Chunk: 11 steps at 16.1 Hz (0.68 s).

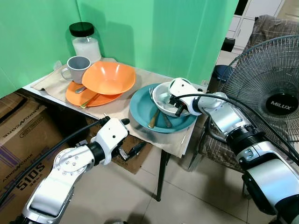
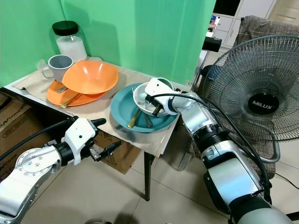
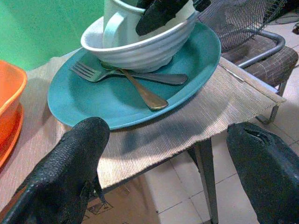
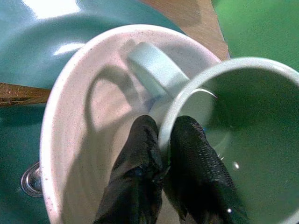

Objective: Setting the table

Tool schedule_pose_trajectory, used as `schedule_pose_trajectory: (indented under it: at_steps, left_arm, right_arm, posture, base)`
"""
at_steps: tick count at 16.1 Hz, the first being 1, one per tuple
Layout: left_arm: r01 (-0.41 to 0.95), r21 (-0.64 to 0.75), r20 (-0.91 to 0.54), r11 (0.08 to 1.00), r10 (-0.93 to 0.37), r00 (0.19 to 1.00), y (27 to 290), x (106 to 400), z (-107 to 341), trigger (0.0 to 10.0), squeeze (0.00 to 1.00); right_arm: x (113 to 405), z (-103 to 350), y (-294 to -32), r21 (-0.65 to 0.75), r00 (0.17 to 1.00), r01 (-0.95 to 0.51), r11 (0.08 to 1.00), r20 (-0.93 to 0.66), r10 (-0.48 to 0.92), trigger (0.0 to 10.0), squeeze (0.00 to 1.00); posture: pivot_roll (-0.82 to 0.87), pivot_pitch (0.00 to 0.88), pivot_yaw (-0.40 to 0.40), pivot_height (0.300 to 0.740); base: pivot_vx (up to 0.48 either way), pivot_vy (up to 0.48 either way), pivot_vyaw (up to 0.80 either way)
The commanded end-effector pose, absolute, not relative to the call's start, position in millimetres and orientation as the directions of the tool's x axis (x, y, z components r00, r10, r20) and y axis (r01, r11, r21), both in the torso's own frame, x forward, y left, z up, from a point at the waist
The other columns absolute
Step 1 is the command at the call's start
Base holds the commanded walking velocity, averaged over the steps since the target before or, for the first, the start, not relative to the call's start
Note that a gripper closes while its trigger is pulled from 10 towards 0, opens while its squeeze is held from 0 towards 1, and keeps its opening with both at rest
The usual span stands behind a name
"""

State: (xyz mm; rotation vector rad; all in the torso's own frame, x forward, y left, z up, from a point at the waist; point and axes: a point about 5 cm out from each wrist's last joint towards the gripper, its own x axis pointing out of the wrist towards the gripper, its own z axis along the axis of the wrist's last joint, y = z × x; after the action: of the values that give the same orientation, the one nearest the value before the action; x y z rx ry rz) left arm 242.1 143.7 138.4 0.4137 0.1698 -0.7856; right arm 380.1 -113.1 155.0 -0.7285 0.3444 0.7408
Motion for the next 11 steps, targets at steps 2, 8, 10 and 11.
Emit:
schedule_pose_trajectory:
  at_steps: [2, 8, 10, 11]
  left_arm:
    - [0.706, 0.314, -0.289, 0.634, -0.645, 0.708, 145.6, 245.0, 141.5, 10.0, 0.00]
    - [0.668, 0.324, -0.247, 0.670, -0.622, 0.743, 148.2, 250.6, 148.2, 10.0, 0.00]
    - [0.619, 0.322, -0.178, 0.717, -0.596, 0.783, 141.1, 253.4, 155.0, 10.0, 0.00]
    - [0.596, 0.320, -0.152, 0.736, -0.581, 0.799, 139.3, 254.4, 157.1, 10.0, 0.00]
  right_arm:
    - [384.6, 169.7, -112.4, -0.490, 0.719, -0.695, 0.526, -0.476, 0.507, 0.0, 0.00]
    - [377.3, 219.6, -120.1, -0.362, 0.767, -0.635, 0.682, -0.191, 0.612, 0.0, 0.00]
    - [349.8, 227.5, -138.5, -0.288, 0.787, -0.600, 0.746, -0.047, 0.615, 0.0, 0.00]
    - [340.8, 227.3, -145.8, -0.276, 0.803, -0.578, 0.768, -0.021, 0.596, 0.0, 0.00]
  posture:
    - [0.15, 0.000, -0.025, 0.740]
    - [0.13, 0.000, -0.017, 0.740]
    - [0.11, 0.000, -0.031, 0.740]
    - [0.11, 0.000, -0.031, 0.740]
  base:
    - [0.000, 0.000, 0.00]
    - [0.000, 0.000, 0.00]
    - [0.000, 0.000, 0.00]
    - [0.000, 0.000, 0.00]
